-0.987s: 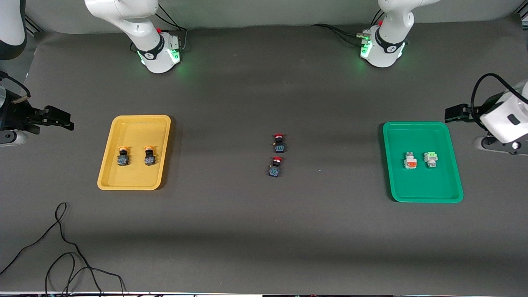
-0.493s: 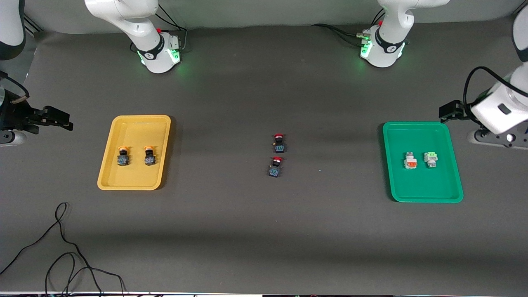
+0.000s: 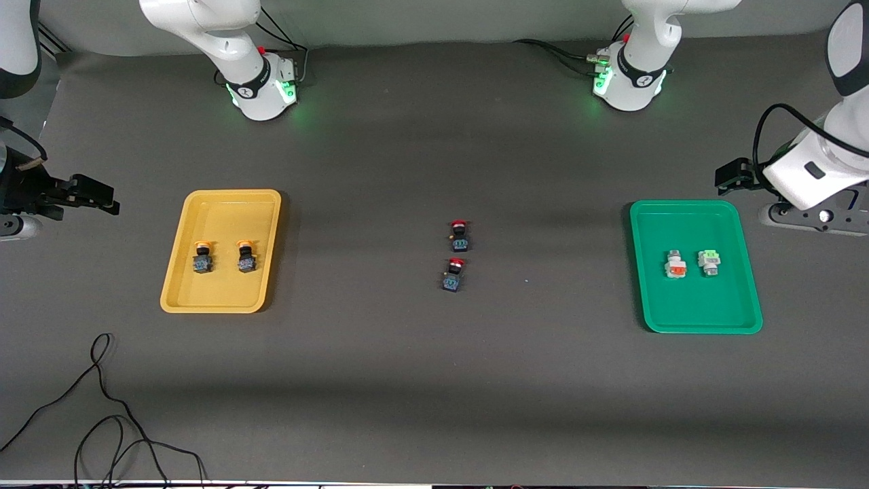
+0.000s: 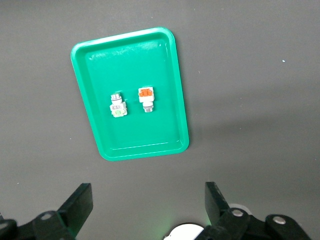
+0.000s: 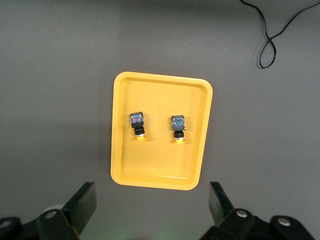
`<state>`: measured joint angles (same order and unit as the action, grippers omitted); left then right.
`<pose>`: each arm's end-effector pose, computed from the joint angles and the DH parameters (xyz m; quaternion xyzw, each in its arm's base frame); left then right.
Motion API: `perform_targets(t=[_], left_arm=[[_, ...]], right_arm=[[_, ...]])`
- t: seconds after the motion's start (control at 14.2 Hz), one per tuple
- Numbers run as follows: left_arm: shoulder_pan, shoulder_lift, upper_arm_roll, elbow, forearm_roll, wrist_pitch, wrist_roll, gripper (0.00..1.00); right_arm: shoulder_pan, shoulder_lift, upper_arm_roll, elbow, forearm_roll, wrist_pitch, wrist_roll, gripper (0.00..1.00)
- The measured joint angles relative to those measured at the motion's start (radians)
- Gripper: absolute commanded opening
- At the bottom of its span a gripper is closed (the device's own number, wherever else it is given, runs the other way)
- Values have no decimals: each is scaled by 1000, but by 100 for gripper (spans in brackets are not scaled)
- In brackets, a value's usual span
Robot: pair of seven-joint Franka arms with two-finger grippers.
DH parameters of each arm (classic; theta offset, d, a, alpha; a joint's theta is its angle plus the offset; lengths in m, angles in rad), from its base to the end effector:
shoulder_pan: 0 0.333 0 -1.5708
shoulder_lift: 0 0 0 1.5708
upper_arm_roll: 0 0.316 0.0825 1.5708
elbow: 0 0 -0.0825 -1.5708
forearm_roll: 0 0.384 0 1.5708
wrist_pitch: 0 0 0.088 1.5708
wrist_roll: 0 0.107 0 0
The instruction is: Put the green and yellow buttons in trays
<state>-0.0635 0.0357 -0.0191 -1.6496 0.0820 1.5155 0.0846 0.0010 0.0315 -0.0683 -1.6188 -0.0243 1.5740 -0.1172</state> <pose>0.5522 -0.0364 0.5640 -0.9920 0.0844 0.0848 0.0405 0.5599 -0.0398 0.5847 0.9989 0.0254 -0.0392 0.0096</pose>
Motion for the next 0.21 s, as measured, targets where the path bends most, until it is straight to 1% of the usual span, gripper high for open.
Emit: perform_targets(t=[0.21], left_arm=[[0,1,0,0,-2,6,0,100]], right_arm=[[0,0,-1,0,2,-1,42,100]])
